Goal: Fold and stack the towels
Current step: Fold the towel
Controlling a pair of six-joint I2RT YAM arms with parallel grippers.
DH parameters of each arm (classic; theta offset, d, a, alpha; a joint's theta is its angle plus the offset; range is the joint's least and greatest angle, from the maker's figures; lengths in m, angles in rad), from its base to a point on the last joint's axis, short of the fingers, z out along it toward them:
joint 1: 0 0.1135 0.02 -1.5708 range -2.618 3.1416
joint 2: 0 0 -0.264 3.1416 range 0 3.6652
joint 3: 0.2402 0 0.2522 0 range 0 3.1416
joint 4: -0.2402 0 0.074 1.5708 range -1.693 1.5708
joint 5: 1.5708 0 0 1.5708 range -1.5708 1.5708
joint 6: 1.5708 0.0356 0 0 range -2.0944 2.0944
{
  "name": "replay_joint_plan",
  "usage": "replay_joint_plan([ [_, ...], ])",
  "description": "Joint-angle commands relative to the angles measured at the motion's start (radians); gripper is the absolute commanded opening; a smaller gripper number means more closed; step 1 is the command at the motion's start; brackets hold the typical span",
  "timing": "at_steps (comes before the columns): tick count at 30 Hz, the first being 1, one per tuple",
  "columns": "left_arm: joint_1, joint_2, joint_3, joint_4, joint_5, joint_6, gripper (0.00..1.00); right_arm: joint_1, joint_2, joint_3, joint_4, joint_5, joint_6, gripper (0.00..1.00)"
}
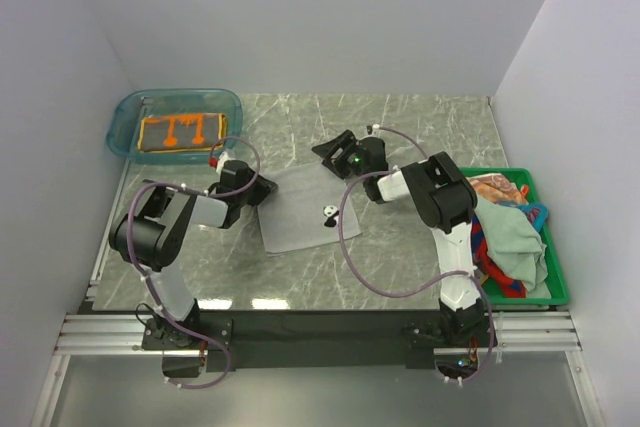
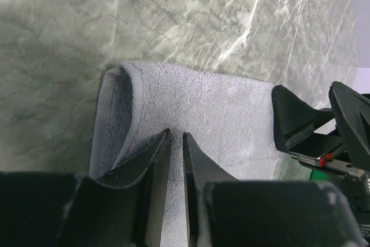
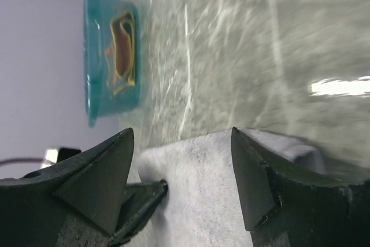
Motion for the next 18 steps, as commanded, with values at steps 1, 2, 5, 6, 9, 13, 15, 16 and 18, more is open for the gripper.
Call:
replay_joint_plan([
  [1,0.006,0.011,-0.042,-0.073,0.002,0.006,0.22,-0.034,0.010,-0.043,0.054,0.065,0.072,0.75],
  [2,0.006,0.009,-0.045,-0.076,0.003,0.004,0.22,-0.037,0.004,-0.050,0.051,0.071,0.073,0.75],
  [5,0.009,-0.009,-0.054,-0.076,0.002,0.010,0.24,-0.036,-0.004,-0.044,0.020,0.074,0.049,0.75],
  [6,0.009,-0.020,-0.045,-0.093,0.003,0.015,0.25,-0.036,-0.009,-0.040,-0.018,0.078,0.046,0.75],
  [9,0.009,-0.053,-0.019,-0.135,0.002,0.033,0.27,-0.036,-0.010,-0.037,-0.037,0.072,0.041,0.75],
  [13,0.015,-0.090,0.007,-0.135,0.003,0.035,0.29,-0.036,-0.013,-0.041,-0.035,0.068,0.033,0.75],
  [15,0.016,-0.094,0.032,-0.110,0.014,0.024,0.29,-0.034,-0.010,-0.035,-0.040,0.060,0.030,0.75],
  [16,0.015,-0.092,0.041,-0.087,0.029,0.021,0.30,-0.036,-0.009,-0.034,-0.042,0.056,0.029,0.75],
  [18,0.013,-0.080,0.067,-0.037,0.068,0.013,0.31,-0.036,-0.006,-0.026,-0.043,0.046,0.026,0.75],
])
